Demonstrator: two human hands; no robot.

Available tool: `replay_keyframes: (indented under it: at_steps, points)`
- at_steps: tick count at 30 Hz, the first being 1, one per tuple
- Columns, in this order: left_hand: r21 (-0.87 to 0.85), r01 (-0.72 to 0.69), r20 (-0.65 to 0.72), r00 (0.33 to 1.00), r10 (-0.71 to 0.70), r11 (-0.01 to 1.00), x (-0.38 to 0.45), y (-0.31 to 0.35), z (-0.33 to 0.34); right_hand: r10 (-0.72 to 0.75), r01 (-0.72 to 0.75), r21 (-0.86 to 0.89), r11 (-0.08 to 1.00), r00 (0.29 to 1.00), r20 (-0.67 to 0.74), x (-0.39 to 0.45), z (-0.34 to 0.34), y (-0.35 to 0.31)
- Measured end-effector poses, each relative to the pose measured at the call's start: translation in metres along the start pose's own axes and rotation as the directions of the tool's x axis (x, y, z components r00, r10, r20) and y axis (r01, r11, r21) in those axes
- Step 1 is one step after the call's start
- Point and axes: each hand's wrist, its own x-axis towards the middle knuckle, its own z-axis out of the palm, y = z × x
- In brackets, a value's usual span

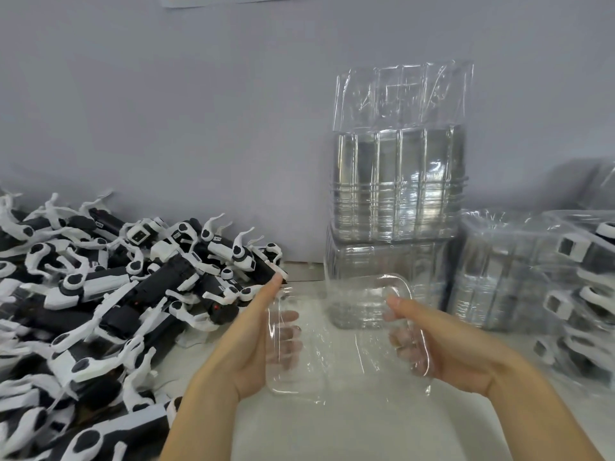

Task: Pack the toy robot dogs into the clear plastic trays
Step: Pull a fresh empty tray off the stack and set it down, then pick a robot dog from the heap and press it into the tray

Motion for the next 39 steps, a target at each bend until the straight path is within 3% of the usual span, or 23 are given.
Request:
replay_keyframes:
  at_steps: [6,10,14,21,24,27,31,33,34,37,39]
  points:
    - [-0.069,-0.083,-0.065,0.995,0.079,0.994,0.004,-0.003,0.002,0.069,-0.072,-0.033,0.997,0.994,-0.084,0.000,-0.002,0.002]
    - [0.007,-0.044,-0.129,0.991,0.044,0.999,0.009,-0.006,0.000,0.135,-0.158,-0.109,0.981,0.973,-0.188,-0.006,-0.009,0.001]
    - [0.096,-0.042,-0.192,0.980,0.060,0.995,0.017,-0.013,-0.002,0.192,-0.229,-0.189,0.955,0.962,-0.195,-0.010,-0.005,0.003]
    - [0.174,-0.051,-0.205,0.975,0.087,0.983,0.031,-0.023,0.009,0.164,-0.227,-0.297,0.928,0.961,-0.222,-0.004,0.000,0.004]
    - [0.325,-0.063,-0.234,0.962,0.145,0.944,0.033,-0.022,0.013,0.157,-0.236,-0.351,0.906,0.958,-0.239,-0.002,0.001,0.005]
    - [0.601,-0.118,-0.371,0.834,0.407,0.791,0.026,-0.013,0.011,0.156,-0.260,-0.416,0.871,0.951,-0.267,-0.001,-0.001,0.005]
    - [0.719,-0.344,-0.420,0.478,0.772,0.604,0.010,0.006,0.009,0.150,-0.296,-0.441,0.847,0.930,-0.336,-0.001,-0.005,0.003]
    - [0.807,-0.284,-0.423,0.333,0.842,0.518,0.006,0.009,0.005,0.145,-0.313,-0.460,0.831,0.920,-0.364,-0.002,-0.005,0.002]
    - [0.830,-0.221,-0.429,0.334,0.839,0.512,0.007,0.009,0.001,0.138,-0.316,-0.474,0.822,0.918,-0.372,-0.002,-0.005,0.001]
    - [0.816,-0.081,-0.463,0.501,0.731,0.572,0.013,0.004,-0.014,0.091,-0.298,-0.508,0.808,0.915,-0.392,-0.002,-0.005,0.000]
    - [0.797,-0.092,-0.472,0.522,0.710,0.597,0.015,0.000,-0.020,0.054,-0.278,-0.518,0.809,0.912,-0.406,-0.003,-0.005,-0.002]
